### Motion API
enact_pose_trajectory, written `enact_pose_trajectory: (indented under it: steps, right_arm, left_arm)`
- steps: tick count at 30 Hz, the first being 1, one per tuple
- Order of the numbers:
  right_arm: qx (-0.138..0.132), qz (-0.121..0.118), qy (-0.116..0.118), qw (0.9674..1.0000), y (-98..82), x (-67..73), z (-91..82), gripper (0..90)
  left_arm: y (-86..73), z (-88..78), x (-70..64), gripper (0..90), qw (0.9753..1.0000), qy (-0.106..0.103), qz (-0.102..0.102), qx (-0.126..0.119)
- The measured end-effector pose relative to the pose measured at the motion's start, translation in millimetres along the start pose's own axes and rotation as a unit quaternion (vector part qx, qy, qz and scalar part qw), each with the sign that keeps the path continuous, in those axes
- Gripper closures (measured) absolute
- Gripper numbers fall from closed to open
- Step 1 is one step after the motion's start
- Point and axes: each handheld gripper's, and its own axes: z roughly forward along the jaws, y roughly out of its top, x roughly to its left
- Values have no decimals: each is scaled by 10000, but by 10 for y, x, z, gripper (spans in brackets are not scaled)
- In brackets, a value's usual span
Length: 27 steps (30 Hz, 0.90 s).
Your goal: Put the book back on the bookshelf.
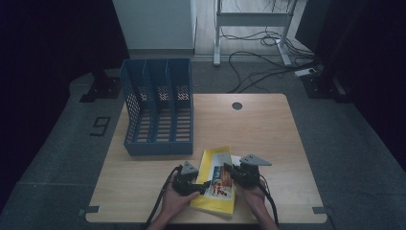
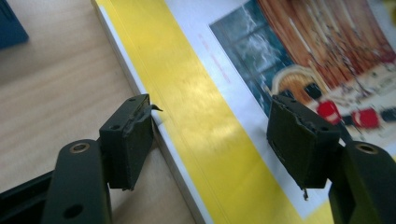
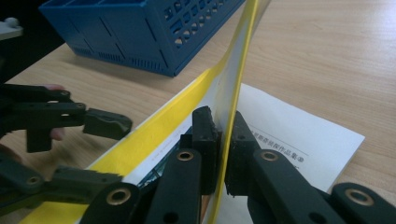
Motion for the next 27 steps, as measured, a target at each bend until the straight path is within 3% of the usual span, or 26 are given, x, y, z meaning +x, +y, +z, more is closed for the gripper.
enact_pose_trajectory:
  steps: [7,21,27]
  right_arm:
    - [-134,22,-18,9999,-3,24,5,874]
    - [-294,-14,-20,9996,-2,60,-20,879]
    - [-420,26,43,9991,7,88,-58,879]
  left_arm:
    - [32,29,127,291,9997,-87,-208,1]
    - [29,59,199,275,9984,-338,-448,-48]
    - [37,62,222,265,9968,-540,-575,-97]
